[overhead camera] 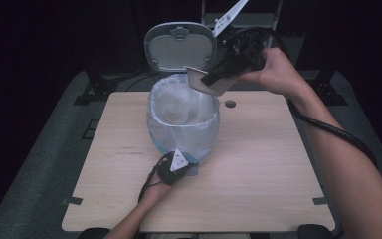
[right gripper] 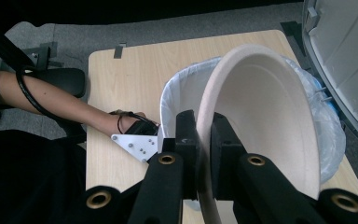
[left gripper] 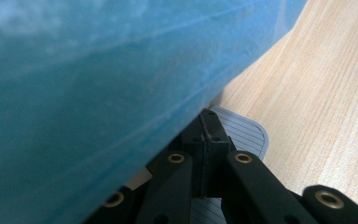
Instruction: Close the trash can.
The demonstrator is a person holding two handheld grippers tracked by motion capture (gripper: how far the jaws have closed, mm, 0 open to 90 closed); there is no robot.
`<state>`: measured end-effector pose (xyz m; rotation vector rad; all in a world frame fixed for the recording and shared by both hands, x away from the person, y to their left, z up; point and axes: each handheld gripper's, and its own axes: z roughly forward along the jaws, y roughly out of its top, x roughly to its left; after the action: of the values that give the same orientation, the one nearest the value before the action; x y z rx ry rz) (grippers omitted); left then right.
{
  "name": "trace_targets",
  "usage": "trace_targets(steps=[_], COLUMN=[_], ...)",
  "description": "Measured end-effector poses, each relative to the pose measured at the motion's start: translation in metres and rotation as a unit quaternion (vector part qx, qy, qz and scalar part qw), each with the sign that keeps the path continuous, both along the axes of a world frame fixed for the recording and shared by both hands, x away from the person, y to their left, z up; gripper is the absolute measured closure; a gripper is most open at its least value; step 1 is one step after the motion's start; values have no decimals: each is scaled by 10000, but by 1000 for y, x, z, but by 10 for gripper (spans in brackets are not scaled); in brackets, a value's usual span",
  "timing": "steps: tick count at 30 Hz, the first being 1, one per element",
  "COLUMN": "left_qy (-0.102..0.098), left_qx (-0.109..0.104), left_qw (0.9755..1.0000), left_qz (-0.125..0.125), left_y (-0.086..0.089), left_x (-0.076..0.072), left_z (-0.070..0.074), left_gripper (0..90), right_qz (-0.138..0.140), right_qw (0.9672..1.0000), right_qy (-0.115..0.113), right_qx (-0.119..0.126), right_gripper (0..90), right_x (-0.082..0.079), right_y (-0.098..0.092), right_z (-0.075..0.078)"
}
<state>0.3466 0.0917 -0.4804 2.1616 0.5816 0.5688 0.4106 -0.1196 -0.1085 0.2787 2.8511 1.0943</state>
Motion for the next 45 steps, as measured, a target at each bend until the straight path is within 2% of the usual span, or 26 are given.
trace_targets(steps=[23,45], left_qy=[-9,-5], left_qx=[-11,-23], left_qw=[10000,10000], left_qz=[0,-5], left_y=[0,0], left_x=[0,0], left_z=[0,0], left_gripper=[900,900], right_qz=[74,141], right_qw=[10000,9998], right_qy=[14,76], right_qx=[-13,-109], right_gripper=[833,833], right_x=[13,26], right_y=[30,49], right_z=[-3,-16])
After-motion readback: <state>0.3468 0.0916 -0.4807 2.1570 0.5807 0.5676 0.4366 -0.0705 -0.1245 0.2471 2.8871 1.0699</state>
